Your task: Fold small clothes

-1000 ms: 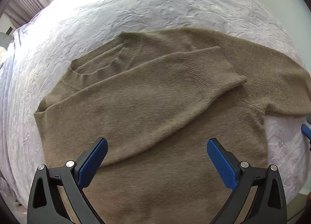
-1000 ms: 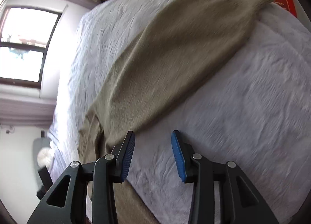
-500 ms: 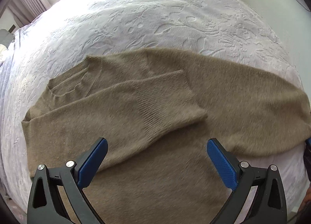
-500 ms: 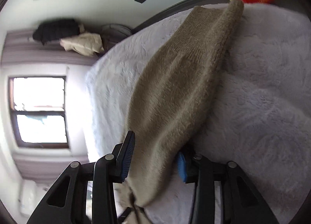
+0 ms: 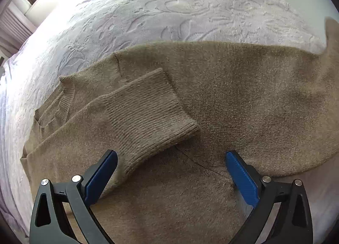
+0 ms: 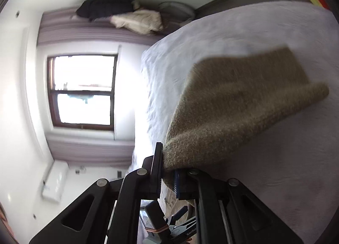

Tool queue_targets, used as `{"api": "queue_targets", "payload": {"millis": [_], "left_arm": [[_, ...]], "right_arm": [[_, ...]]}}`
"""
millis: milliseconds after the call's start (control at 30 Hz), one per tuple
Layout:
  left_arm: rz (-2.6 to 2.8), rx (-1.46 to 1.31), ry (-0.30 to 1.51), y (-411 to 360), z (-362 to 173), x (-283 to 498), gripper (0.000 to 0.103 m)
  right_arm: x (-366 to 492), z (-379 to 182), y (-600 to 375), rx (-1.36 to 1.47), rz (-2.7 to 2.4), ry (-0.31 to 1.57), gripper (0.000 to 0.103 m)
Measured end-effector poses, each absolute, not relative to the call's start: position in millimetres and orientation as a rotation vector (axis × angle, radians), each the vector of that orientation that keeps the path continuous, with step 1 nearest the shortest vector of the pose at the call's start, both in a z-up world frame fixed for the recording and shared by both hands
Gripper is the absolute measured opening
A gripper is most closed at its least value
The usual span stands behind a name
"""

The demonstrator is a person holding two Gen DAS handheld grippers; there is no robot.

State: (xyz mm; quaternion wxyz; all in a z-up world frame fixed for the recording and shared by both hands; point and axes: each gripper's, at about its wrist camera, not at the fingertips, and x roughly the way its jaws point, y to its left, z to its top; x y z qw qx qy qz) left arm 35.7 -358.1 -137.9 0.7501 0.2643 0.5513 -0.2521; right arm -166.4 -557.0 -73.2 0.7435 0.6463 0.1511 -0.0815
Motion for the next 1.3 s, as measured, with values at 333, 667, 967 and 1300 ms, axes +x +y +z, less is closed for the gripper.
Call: {"api": "queue_targets", "payload": {"millis": [333,667,967,1300], "left_arm": [[-0.445,0.359,1.167,-240,-90,73,0.103],[-0.128,0.317,1.210,-65,-109,108,0.103],[-0.119,0.272,1.341,-23,-146,98,0.103],[-0.144,0.206,1.309,12,-114,94,0.103]], "right_arm": [[-13,3,-431,0.835,0.102,0.675,0.009],[86,-99,-229,0.435,0.327,1.131,0.012],[66,-160,-233,0.504,0.181,1.262,0.054],[85,-167,-288,0.979,0.024,1.091,0.007]]}}
